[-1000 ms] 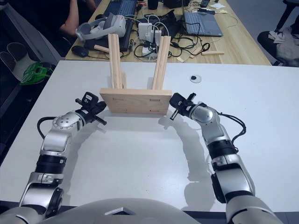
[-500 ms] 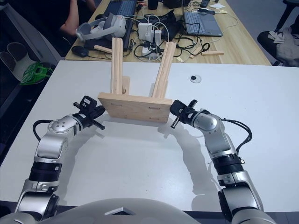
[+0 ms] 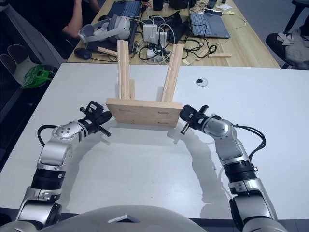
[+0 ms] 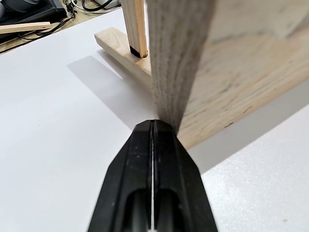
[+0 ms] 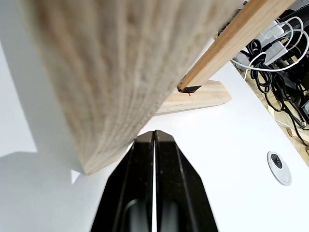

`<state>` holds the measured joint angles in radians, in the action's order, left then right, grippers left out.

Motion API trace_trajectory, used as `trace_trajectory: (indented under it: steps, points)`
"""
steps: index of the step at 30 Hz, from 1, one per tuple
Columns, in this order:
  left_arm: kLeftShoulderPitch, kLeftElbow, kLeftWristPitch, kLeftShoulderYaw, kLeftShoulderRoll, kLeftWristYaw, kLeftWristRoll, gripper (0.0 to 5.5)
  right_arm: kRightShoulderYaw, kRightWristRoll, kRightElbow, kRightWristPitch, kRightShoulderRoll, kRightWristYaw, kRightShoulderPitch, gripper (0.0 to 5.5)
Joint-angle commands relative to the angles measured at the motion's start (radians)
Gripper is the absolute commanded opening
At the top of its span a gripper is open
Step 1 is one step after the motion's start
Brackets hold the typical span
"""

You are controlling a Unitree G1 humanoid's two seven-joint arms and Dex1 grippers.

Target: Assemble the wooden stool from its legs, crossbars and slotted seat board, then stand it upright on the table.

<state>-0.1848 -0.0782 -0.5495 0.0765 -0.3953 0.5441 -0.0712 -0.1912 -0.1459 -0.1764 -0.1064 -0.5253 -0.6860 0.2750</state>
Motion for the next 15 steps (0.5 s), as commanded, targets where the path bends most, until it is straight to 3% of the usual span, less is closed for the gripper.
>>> trace_trajectory:
  steps: [1,15]
  points:
    - [-0.012,-0.001,0.017,0.005,0.001,0.000,-0.007,0.02,0.000,-0.029,-0.026,0.001,-0.018,0.023,0.018,0.00]
    - [0.026,-0.019,-0.091,0.057,-0.035,-0.016,0.025,0.02,0.000,-0.086,-0.057,-0.082,-0.043,0.048,0.020,0.00]
